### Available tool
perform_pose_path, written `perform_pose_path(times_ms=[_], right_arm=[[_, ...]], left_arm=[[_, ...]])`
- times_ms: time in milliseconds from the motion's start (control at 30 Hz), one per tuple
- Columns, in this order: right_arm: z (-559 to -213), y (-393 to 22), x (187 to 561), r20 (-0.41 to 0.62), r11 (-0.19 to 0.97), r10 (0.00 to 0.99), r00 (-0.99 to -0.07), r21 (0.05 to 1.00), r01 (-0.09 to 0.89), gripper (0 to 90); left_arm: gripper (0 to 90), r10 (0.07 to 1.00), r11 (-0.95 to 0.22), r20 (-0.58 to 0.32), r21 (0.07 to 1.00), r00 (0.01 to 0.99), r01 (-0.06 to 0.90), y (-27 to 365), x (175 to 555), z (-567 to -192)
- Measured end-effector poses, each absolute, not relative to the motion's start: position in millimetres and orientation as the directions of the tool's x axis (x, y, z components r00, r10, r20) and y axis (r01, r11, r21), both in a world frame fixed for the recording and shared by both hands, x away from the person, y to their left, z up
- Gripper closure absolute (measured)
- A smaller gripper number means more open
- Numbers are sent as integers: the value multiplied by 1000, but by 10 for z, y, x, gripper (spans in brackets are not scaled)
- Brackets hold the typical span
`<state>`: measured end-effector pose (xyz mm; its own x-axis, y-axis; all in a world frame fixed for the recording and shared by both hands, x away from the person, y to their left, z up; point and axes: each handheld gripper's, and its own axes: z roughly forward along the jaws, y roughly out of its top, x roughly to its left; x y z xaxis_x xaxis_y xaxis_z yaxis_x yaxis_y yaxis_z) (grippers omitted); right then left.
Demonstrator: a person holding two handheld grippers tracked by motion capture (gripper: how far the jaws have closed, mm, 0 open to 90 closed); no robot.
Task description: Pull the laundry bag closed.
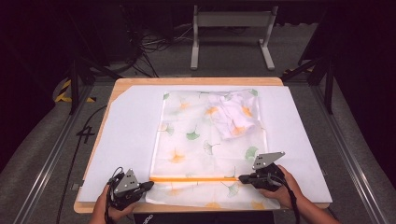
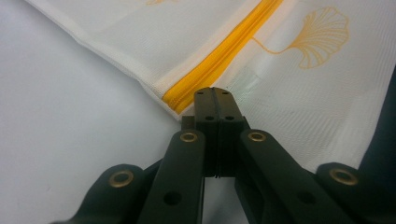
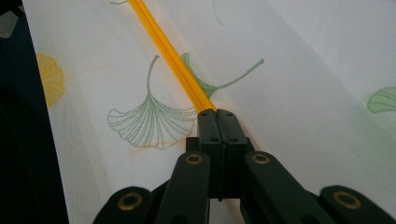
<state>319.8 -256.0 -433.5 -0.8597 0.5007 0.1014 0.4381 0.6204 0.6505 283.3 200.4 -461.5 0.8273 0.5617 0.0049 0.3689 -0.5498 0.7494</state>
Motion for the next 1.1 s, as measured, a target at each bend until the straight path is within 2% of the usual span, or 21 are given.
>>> perform_pose_path(times_ms=[1100], right_arm=[[-4263, -2933, 3112, 88, 591, 556, -827, 657, 467, 900]], left_arm=[[900, 561, -545, -2, 752, 828, 371, 2010, 2835, -4618]])
